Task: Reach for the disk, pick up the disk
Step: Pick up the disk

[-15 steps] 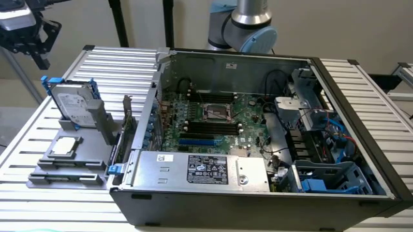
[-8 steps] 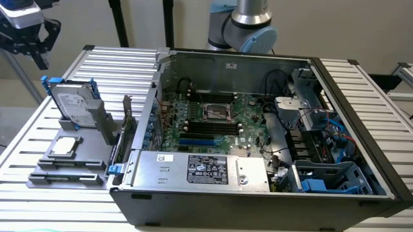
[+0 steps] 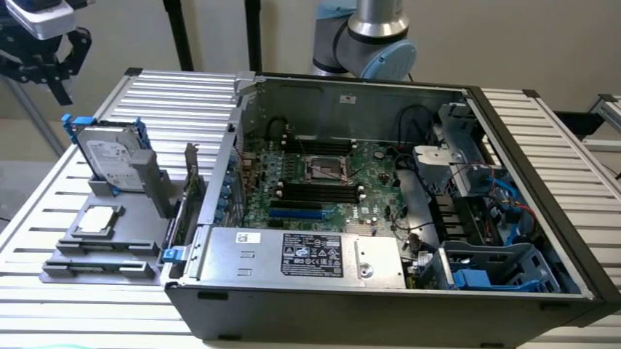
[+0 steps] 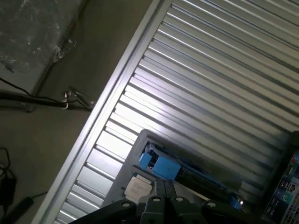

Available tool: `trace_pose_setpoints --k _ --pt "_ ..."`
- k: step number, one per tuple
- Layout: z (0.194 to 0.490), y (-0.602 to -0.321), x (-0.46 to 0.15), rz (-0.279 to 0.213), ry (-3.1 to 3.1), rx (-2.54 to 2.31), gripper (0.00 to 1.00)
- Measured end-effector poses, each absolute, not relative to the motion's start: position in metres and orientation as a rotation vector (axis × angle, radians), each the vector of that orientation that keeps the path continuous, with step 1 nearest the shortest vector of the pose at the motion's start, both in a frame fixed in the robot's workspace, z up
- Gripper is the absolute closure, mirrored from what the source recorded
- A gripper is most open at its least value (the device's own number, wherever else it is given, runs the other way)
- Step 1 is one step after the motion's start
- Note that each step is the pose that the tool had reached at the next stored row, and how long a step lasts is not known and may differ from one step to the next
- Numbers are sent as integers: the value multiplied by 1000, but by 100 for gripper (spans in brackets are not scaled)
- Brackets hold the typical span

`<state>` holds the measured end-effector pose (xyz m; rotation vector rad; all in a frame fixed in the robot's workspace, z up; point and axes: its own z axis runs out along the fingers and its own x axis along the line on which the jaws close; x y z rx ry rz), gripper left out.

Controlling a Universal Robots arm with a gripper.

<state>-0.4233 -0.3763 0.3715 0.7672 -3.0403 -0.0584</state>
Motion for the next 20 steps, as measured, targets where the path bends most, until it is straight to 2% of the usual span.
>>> trace_pose_setpoints --k 20 --pt "371 -376 -423 -55 -2847 1301 89"
